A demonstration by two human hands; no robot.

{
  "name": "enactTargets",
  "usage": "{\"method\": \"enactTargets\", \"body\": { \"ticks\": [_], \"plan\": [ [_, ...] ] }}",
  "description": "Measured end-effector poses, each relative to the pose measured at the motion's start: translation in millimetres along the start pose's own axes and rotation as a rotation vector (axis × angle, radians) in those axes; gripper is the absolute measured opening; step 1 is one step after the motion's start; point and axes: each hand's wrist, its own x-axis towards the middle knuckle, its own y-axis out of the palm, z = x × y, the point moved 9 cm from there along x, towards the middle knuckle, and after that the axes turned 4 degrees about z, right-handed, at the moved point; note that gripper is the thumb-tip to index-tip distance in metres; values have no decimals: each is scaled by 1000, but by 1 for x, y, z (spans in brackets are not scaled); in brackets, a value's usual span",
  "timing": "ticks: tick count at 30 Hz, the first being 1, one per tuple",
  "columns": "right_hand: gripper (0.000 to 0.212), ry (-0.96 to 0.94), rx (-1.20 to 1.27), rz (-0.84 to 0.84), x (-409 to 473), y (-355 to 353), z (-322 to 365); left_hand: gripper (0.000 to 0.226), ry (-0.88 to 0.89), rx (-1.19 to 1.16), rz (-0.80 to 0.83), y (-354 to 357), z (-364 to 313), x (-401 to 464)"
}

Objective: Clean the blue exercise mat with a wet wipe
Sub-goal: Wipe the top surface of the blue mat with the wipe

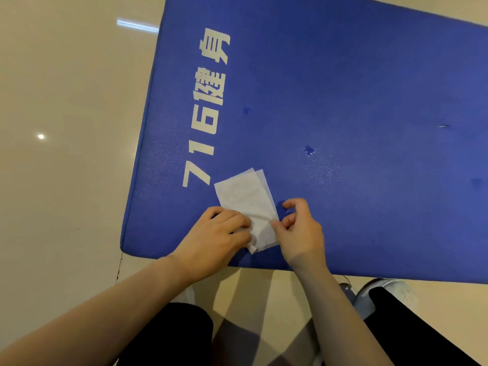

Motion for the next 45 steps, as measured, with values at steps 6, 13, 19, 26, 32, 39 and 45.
{"method": "enactTargets", "body": {
  "ticks": [6, 13, 19, 26, 32, 39, 45],
  "plan": [
    [30, -240, 152, -3, -25, -1, 26, 17, -369, -324, -279, -24, 24, -27],
    [36, -335, 17, 159, -32, 30, 43, 11, -824, -647, -371, -28, 71, -51],
    [9, -269, 113, 119, 3, 30, 77, 13, -933, -927, -467, -29, 89, -56],
    [54, -431, -327, -285, -22, 31, 100, 24, -884, -663, -497, -50, 99, -87],
    [56, -648, -608, -116, -31, 102, 89, 24, -894, -360, -384, -49, 110, -131],
    [63, -769, -781, -16, -31, 103, 58, 52, -946, -403, -276, -31, 124, -145],
    [56, -609, -604, -163, -26, 94, 62, 53, -964, -476, -216, -28, 121, -144]
  ]
}}
